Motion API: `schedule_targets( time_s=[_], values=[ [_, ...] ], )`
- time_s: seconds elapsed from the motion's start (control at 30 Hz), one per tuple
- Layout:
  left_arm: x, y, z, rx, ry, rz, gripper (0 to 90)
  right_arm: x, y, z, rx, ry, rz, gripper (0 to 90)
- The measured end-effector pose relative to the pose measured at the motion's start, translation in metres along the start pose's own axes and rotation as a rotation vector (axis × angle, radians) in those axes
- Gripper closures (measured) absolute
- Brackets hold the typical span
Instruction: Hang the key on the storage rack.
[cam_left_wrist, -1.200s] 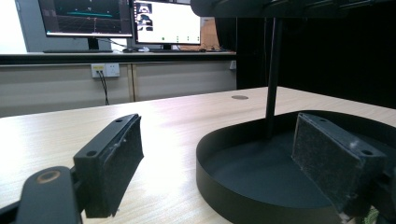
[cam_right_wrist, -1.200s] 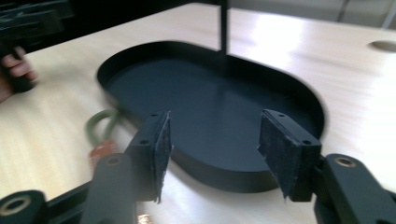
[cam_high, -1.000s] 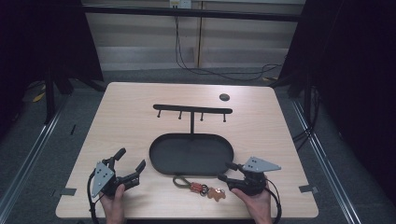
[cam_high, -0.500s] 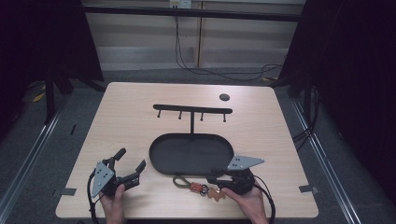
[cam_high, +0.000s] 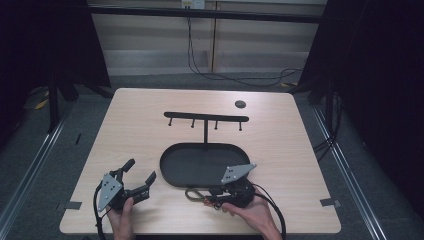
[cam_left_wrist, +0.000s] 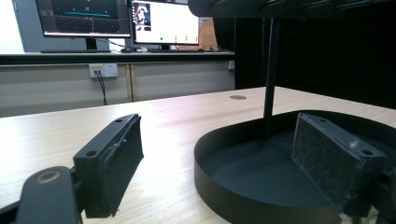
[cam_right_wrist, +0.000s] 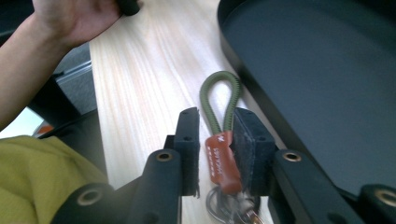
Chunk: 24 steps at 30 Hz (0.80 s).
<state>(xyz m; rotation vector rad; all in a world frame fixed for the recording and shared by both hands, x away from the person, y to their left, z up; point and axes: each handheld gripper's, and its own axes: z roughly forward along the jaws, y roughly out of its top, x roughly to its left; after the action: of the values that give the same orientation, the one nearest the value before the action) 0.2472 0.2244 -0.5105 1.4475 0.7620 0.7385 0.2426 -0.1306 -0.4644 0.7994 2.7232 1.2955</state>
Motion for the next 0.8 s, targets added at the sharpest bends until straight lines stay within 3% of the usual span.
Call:
schedule_targets(
  time_s=[0.17,0.43,0.8],
  values=[
    [0.000,0.000,0.000,0.000,0.000,0.000,15.9,-0.001,0.007,0.013,0.064,0.023,-0.013,79.2],
    [0.000,0.000,0.000,-0.006,-0.001,-0.008,15.9,-0.005,0.018,0.032,0.148,0.020,-0.008,79.1],
    [0.000,0.000,0.000,-0.010,-0.001,-0.008,15.9,-0.008,0.021,0.044,0.182,-0.011,-0.003,76.9]
  ],
)
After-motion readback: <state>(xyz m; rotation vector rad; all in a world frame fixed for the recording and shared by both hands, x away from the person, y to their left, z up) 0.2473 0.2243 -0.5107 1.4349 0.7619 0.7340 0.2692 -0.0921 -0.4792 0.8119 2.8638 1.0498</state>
